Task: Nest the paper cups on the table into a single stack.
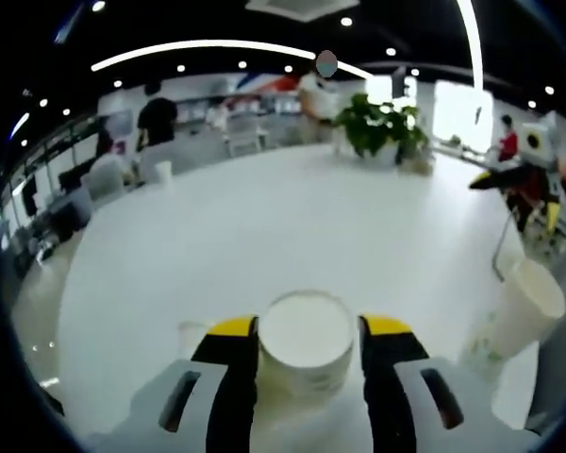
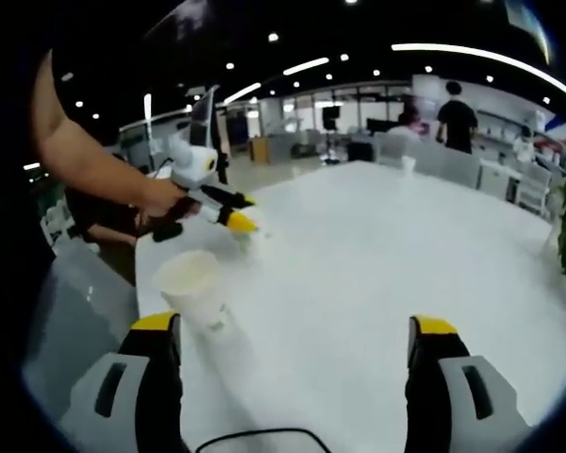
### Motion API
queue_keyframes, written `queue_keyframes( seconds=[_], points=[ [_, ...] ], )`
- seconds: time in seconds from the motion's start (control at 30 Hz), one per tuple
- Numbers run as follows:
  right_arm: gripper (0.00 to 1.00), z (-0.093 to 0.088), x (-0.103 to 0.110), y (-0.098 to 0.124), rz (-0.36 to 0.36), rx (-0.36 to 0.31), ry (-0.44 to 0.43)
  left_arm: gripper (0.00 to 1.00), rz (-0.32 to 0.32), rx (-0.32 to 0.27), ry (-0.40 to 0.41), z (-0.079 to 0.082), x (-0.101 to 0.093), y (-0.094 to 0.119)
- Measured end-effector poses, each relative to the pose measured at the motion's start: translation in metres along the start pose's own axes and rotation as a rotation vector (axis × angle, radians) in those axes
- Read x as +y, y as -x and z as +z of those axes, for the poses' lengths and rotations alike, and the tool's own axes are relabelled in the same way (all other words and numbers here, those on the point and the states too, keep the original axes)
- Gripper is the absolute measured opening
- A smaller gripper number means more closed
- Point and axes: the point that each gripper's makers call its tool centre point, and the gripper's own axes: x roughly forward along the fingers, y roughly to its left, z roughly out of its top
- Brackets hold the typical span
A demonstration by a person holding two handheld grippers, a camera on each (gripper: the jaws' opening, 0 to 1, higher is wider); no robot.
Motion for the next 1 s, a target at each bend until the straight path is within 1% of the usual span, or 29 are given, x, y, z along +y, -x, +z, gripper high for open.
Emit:
queue_keyframes(
  seconds=[0.03,0.2,0.47,0.57,0.67,0.8,1.0],
  points=[
    [0.99,0.000,0.000,0.000,0.000,0.000,0.000,0.37,-0.001,0.003,-0.003,0.000,0.001,-0.001],
    [0.99,0.000,-0.001,0.000,0.003,0.004,-0.001,0.37,0.005,0.003,0.002,0.002,0.003,-0.003],
    [0.99,0.002,-0.006,0.001,-0.002,0.005,-0.003,0.37,-0.001,0.011,-0.013,0.005,0.006,-0.005],
    [0.99,0.004,-0.008,0.001,-0.003,0.002,-0.003,0.37,-0.019,0.005,0.006,0.012,0.004,-0.004],
    [0.99,0.005,-0.008,0.000,-0.002,0.002,-0.002,0.37,-0.020,0.009,-0.008,0.017,0.004,-0.003],
    [0.99,0.004,-0.007,0.000,-0.003,0.004,-0.003,0.37,-0.034,0.008,-0.001,0.023,0.003,-0.003],
    [0.99,0.003,-0.007,0.002,-0.003,0.007,-0.006,0.37,-0.051,0.012,-0.019,0.039,0.002,-0.002]
  ],
)
